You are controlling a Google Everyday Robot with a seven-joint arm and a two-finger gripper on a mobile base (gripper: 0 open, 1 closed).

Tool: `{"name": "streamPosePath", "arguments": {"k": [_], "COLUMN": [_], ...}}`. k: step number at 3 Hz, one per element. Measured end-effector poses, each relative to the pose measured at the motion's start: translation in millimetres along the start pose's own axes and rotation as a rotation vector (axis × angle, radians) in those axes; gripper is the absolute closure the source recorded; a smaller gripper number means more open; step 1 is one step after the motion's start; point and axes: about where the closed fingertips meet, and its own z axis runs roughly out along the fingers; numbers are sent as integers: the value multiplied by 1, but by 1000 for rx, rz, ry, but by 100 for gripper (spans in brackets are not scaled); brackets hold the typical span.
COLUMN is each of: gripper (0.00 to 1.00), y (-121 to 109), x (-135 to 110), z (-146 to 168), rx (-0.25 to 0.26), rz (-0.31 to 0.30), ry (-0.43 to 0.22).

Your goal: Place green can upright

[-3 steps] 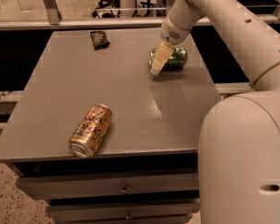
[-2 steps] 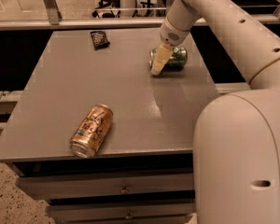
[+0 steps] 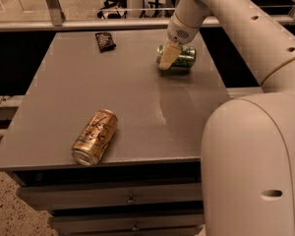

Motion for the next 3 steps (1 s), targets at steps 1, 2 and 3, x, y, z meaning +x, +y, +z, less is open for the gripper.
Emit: {"name": "streamPosePath", "arguments": {"k": [1, 2, 3], "gripper": [100, 100, 100], "y": [6, 17, 28], "x": [-16, -43, -59], "z": [-20, -47, -65], "rx": [-18, -80, -155], "rz": [-16, -15, 1], "ry": [-94, -342, -568]}}
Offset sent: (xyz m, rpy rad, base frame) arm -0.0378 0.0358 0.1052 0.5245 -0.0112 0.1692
